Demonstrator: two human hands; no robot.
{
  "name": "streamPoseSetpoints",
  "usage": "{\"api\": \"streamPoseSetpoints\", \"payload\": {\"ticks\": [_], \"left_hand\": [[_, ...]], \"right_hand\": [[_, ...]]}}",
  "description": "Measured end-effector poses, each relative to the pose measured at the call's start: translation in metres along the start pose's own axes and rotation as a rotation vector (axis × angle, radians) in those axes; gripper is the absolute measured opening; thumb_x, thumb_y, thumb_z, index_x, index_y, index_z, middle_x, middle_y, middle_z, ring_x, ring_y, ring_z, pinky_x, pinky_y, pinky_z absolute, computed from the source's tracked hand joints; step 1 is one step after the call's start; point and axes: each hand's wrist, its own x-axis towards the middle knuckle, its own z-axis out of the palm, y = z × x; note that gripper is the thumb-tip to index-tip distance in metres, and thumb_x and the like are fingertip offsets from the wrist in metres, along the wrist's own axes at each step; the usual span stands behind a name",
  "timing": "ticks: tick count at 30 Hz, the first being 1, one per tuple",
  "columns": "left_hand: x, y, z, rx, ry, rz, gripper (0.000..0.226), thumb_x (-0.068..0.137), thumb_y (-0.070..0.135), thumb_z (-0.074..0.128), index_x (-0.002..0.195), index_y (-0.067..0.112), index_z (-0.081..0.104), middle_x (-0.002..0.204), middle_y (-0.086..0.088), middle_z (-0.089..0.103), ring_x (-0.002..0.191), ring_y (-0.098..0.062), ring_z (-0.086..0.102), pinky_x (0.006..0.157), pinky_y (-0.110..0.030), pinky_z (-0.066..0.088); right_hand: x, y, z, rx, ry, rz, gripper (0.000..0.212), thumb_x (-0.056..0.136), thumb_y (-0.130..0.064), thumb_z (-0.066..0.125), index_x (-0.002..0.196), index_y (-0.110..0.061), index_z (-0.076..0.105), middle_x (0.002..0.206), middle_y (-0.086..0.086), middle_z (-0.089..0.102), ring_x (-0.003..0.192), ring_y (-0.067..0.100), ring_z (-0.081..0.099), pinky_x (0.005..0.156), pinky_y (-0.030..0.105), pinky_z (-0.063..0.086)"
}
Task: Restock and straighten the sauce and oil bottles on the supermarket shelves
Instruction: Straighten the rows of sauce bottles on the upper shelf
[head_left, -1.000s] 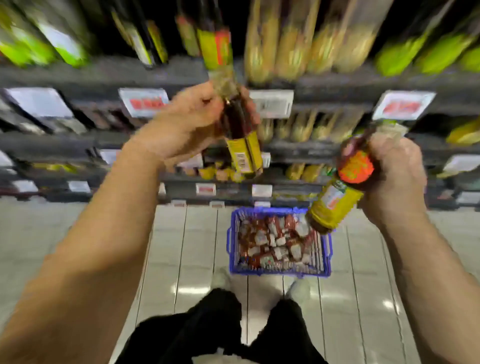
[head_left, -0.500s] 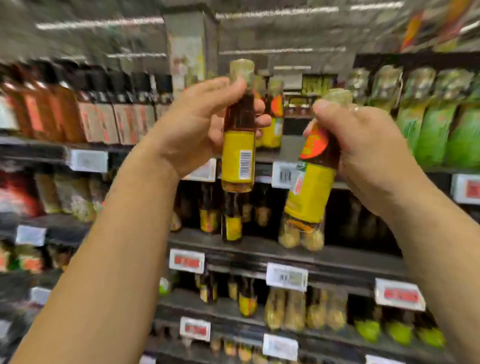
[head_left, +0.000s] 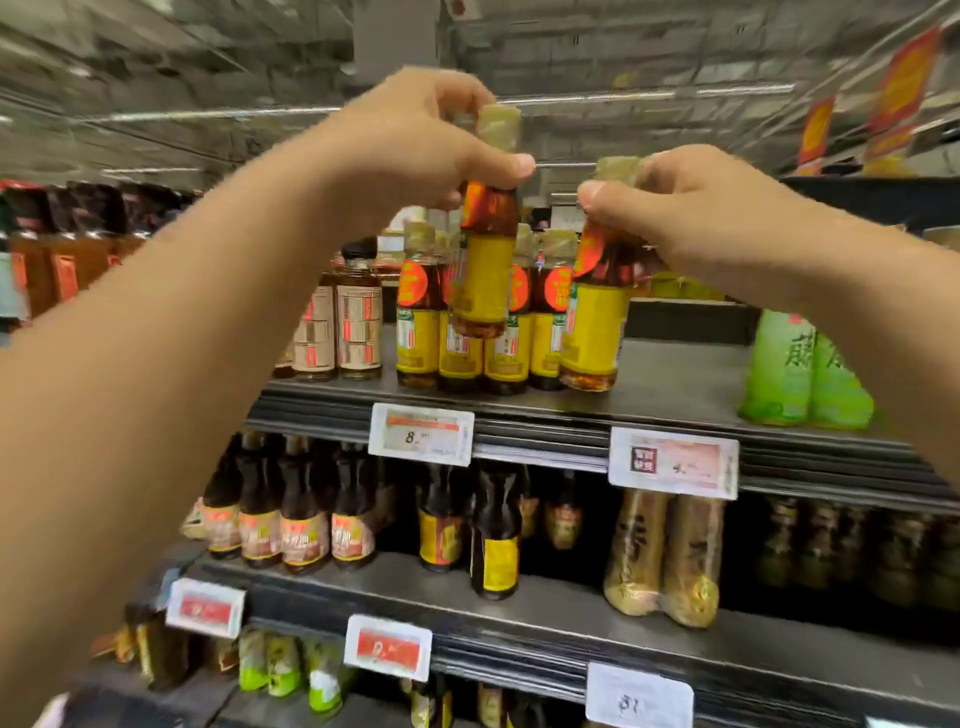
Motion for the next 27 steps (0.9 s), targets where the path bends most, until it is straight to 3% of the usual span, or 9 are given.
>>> {"api": "streamPoseSetpoints", "payload": {"ticks": [3,6,9,12,16,19,21,24,27], "left_hand": [[0.016,-0.003,-0.003,0.039,-0.077,0.079,0.034,0.08,0.043,0.082,0.108,0.026,0.071,0.087,0.016,0.073,0.077,0.002,0.071,0.074,-0.024,0.062],[0.026,-0.001,-0.001,0.067,-0.143,0.155,0.036,0.081,0.045,0.081,0.106,0.021,0.07,0.092,0.011,0.072,0.084,-0.003,0.073,0.079,-0.028,0.062],[0.033,0.004,0.007,0.104,-0.18,0.198,0.035,0.079,0.047,0.081,0.101,0.023,0.069,0.094,0.007,0.072,0.087,-0.007,0.073,0.08,-0.03,0.062],[0.039,0.009,0.016,0.153,-0.21,0.226,0.036,0.077,0.048,0.083,0.097,0.022,0.069,0.084,0.007,0.074,0.08,-0.006,0.073,0.071,-0.023,0.061],[0.047,0.016,0.024,0.227,-0.34,0.217,0.037,0.069,0.048,0.088,0.09,0.024,0.069,0.077,0.008,0.076,0.07,-0.005,0.072,0.065,-0.025,0.058],[0.053,0.016,0.03,0.343,-0.421,0.225,0.047,0.061,0.058,0.088,0.094,0.029,0.071,0.071,0.016,0.072,0.067,-0.012,0.069,0.063,-0.028,0.048],[0.056,0.013,0.035,0.4,-0.447,0.227,0.05,0.056,0.068,0.083,0.092,0.035,0.071,0.064,0.026,0.066,0.071,-0.014,0.061,0.065,-0.032,0.04],[0.063,0.011,0.038,0.412,-0.507,0.231,0.049,0.052,0.07,0.081,0.09,0.042,0.069,0.064,0.024,0.065,0.077,-0.014,0.058,0.066,-0.033,0.037],[0.067,0.012,0.039,0.438,-0.569,0.262,0.049,0.051,0.073,0.08,0.089,0.043,0.068,0.067,0.024,0.067,0.078,-0.016,0.06,0.067,-0.034,0.039]], "right_hand": [[0.013,0.005,0.007,-0.058,-0.037,0.04,0.045,0.097,-0.052,0.059,0.097,-0.009,0.071,0.095,0.011,0.076,0.074,0.006,0.066,0.073,0.033,0.06],[0.02,0.009,0.008,-0.027,-0.109,0.065,0.043,0.099,-0.047,0.058,0.102,-0.005,0.07,0.101,0.013,0.076,0.082,0.012,0.07,0.075,0.031,0.06],[0.022,0.014,0.001,-0.032,-0.14,0.063,0.044,0.099,-0.047,0.059,0.11,-0.006,0.069,0.108,0.014,0.075,0.101,0.031,0.071,0.089,0.048,0.058],[0.02,0.016,-0.006,-0.066,-0.142,0.071,0.043,0.098,-0.049,0.059,0.111,-0.009,0.071,0.111,0.014,0.074,0.102,0.032,0.07,0.087,0.046,0.058],[0.012,0.021,-0.011,-0.041,-0.169,0.107,0.044,0.097,-0.044,0.059,0.11,-0.003,0.069,0.105,0.013,0.075,0.085,0.013,0.066,0.072,0.024,0.057],[0.008,0.026,-0.011,-0.04,-0.182,0.112,0.06,0.09,-0.054,0.061,0.112,0.002,0.068,0.106,0.012,0.075,0.094,0.023,0.072,0.083,0.034,0.06],[0.006,0.03,-0.009,-0.008,-0.189,0.139,0.056,0.09,-0.053,0.062,0.113,-0.002,0.069,0.11,0.012,0.076,0.106,0.026,0.072,0.091,0.041,0.06],[0.006,0.035,-0.006,-0.011,-0.178,0.152,0.044,0.093,-0.049,0.063,0.109,-0.009,0.071,0.107,0.009,0.076,0.106,0.027,0.071,0.092,0.049,0.059],[0.007,0.04,-0.005,-0.029,-0.152,0.169,0.053,0.09,-0.054,0.064,0.112,-0.006,0.068,0.109,0.011,0.074,0.104,0.028,0.072,0.091,0.05,0.059]]}}
